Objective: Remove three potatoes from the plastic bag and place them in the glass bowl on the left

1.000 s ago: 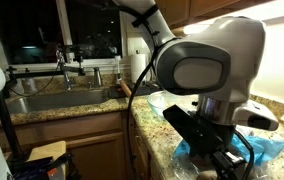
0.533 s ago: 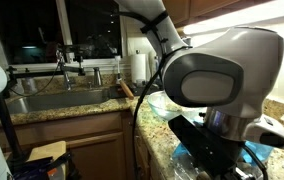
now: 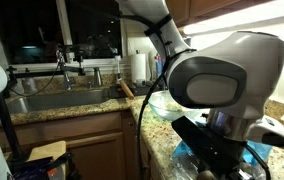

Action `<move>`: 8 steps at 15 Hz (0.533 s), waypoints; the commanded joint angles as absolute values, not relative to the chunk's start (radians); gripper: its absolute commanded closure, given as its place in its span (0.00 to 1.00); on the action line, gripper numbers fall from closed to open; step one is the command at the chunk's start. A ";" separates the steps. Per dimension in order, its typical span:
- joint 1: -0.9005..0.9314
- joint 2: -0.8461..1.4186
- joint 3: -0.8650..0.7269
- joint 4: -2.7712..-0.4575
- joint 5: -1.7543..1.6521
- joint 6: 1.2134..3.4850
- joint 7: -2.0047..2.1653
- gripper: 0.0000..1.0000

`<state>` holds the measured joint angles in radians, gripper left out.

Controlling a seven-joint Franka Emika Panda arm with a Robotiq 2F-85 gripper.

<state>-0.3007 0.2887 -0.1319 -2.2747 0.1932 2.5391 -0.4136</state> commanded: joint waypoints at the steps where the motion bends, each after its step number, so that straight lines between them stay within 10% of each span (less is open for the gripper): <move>1: -0.320 0.288 -0.111 -2.261 0.216 2.521 -0.445 0.59; 8: -0.312 0.275 -0.121 -2.263 0.194 2.512 -0.411 0.75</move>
<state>-0.3007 0.2926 -0.1214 -2.2636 0.1933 2.5391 -0.4144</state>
